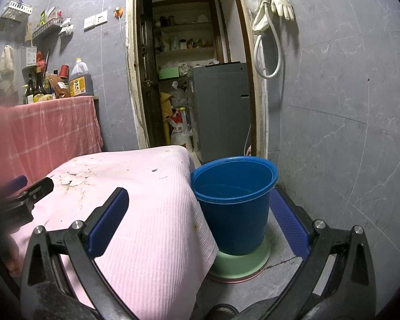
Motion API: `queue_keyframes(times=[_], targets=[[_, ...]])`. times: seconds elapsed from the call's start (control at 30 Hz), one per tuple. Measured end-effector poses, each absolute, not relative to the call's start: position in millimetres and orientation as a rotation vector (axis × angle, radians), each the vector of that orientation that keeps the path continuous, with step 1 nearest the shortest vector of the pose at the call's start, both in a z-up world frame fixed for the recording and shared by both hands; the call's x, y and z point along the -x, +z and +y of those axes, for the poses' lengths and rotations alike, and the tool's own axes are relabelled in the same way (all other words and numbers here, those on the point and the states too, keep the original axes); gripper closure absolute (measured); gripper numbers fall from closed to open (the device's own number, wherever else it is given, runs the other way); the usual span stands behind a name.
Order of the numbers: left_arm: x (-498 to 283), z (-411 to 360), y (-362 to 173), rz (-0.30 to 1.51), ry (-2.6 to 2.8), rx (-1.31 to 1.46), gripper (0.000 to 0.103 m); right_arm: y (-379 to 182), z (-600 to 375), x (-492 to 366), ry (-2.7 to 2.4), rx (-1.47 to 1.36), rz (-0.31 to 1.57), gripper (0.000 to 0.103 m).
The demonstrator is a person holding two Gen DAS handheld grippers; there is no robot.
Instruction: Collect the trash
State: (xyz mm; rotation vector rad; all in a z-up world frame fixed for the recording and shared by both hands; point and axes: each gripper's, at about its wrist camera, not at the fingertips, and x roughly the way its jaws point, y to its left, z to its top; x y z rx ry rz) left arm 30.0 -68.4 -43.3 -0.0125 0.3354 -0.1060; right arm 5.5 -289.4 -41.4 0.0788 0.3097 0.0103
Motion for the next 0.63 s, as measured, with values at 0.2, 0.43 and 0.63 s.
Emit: queue_keyframes(times=[0.2, 0.43, 0.63], targets=[[-28.1, -64.1, -47.5, 0.353, -0.126, 0.017, 0.008, -44.4, -286.3, -6.9, 0.008, -0.08, 0.319, 0.0], [-31.1, -66.4, -53.4, 0.376, -0.114, -0.004, 0.008, -47.3, -280.1, -6.6, 0.004, -0.082, 0.326, 0.0], [-32.5, -64.9, -54.5, 0.374, -0.114, -0.014, 0.008, -47.8, -278.0, -6.2, 0.003, -0.083, 0.329, 0.0]])
